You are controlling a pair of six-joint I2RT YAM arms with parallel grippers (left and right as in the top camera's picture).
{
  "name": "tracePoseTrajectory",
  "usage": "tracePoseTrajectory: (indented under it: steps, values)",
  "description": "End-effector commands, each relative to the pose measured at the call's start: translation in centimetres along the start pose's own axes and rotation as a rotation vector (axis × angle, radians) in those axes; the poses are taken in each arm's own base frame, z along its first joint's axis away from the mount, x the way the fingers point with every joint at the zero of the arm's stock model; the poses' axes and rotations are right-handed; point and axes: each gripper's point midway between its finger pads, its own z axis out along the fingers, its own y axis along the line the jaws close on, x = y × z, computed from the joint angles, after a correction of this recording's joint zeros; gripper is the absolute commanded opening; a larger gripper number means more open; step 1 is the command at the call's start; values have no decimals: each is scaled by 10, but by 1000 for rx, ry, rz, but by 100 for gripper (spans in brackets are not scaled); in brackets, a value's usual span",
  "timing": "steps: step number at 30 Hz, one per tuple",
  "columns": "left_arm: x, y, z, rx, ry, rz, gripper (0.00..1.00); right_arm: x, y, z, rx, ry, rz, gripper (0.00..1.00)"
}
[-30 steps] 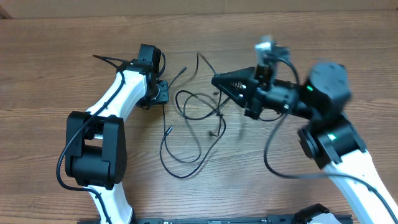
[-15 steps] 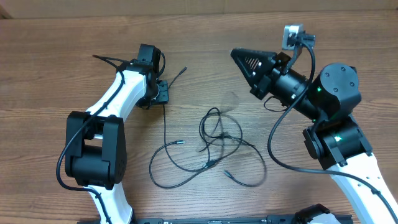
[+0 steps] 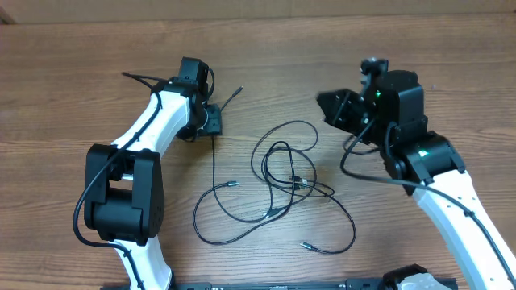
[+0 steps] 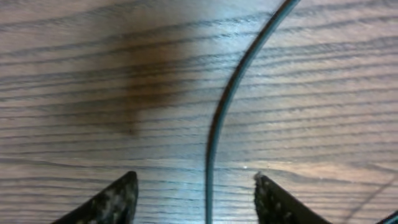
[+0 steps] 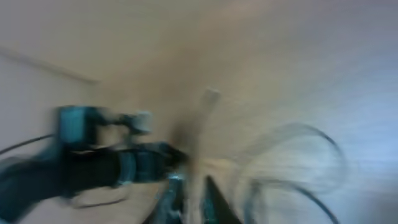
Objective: Untangle cables
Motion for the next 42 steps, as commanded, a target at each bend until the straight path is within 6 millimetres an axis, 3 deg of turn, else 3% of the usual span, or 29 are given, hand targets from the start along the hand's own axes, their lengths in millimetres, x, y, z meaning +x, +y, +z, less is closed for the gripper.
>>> tracePoseTrajectory:
  steps: [1,4,6,7,10,12,15,21,23,28,33,40,42]
  values:
    - [4,-23,-2,145,23,118,64,2,-39,4,145,30,43,22]
    - [10,-47,-8,290,36,213,71,23,-65,10,234,133,38,30]
    - [16,-68,-16,431,45,274,72,38,-80,18,285,209,21,39]
    - [18,-76,-20,482,48,283,72,45,-89,24,311,245,32,49]
    - [22,-86,-23,516,58,295,64,55,-103,37,351,300,52,57]
    - [28,-90,-18,496,67,313,62,62,-113,46,378,335,65,71]
    - [39,-99,-3,461,75,303,60,73,-127,57,413,383,83,76]
    - [62,-131,7,474,76,392,60,80,-134,61,434,410,93,85]
    - [63,-126,17,344,69,346,49,81,-135,60,438,415,94,89]
    - [57,-104,30,82,-6,232,47,84,-136,57,449,431,100,91]
    - [59,-106,38,88,-32,241,51,88,-138,54,461,447,106,96]
    - [66,-105,53,110,-57,243,47,92,-139,52,471,462,112,97]
    - [67,-104,54,109,-57,243,40,94,-138,51,469,471,111,98]
